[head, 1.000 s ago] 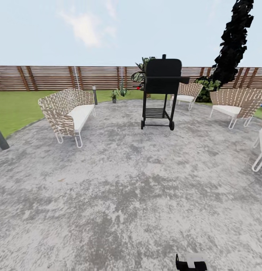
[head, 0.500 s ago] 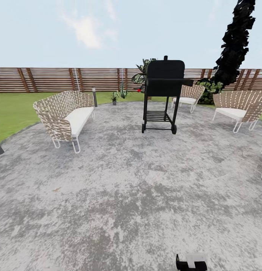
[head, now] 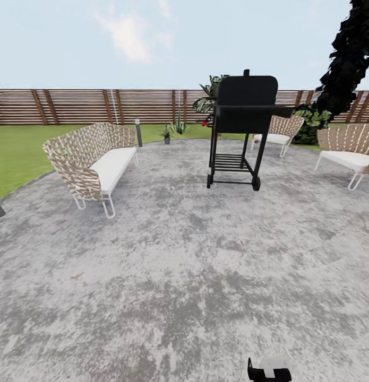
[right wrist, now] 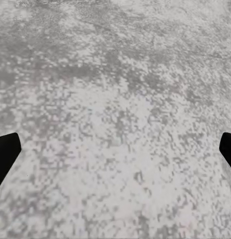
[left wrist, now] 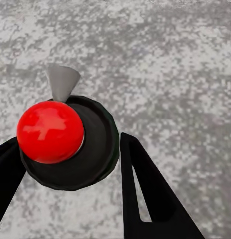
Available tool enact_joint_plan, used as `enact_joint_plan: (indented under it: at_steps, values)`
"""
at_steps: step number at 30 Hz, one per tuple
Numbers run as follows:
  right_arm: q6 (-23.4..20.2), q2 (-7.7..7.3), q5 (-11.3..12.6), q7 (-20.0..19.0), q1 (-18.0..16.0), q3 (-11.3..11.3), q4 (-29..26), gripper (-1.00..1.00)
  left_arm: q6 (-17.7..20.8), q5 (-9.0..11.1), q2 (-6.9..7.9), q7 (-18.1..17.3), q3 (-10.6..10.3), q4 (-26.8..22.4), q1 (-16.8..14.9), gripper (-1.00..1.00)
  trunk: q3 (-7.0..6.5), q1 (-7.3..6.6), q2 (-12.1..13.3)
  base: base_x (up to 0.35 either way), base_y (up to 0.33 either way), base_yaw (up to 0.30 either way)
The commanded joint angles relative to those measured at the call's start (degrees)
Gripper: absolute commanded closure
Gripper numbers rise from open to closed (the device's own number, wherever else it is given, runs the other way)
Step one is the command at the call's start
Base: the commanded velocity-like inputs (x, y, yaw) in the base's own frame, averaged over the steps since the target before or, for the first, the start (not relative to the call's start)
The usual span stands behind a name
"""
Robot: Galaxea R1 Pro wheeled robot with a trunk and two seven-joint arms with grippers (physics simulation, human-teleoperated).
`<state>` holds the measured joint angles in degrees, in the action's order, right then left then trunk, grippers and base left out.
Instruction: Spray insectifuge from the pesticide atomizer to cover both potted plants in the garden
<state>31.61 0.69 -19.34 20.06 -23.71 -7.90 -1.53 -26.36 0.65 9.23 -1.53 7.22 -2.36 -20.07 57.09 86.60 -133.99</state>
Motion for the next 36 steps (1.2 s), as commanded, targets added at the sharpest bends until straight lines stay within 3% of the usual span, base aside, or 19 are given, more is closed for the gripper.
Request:
enact_joint_plan:
  at_steps: [1,31,36]
  values:
    - [0.12,0.03,-0.61,0.29,-0.02,-0.45,0.04,-1.00,-0.18,0.05,0.00,-0.14,0.26,0.07,-0.05,1.00,0.05,0.02,-0.02,0.340,0.000,0.238]
    - [0.12,0.01,-0.61,0.26,-0.02,-0.45,0.04,-1.00,-0.11,0.05,0.00,-0.14,0.26,0.07,-0.02,1.00,0.05,0.02,-0.02,0.339,0.000,0.018]
    - [0.16,0.03,-0.61,0.29,-0.02,-0.45,0.04,-1.00,-0.15,0.05,-0.03,-0.14,0.26,0.07,-0.03,1.00,0.05,0.02,-0.02,0.340,0.000,0.179]
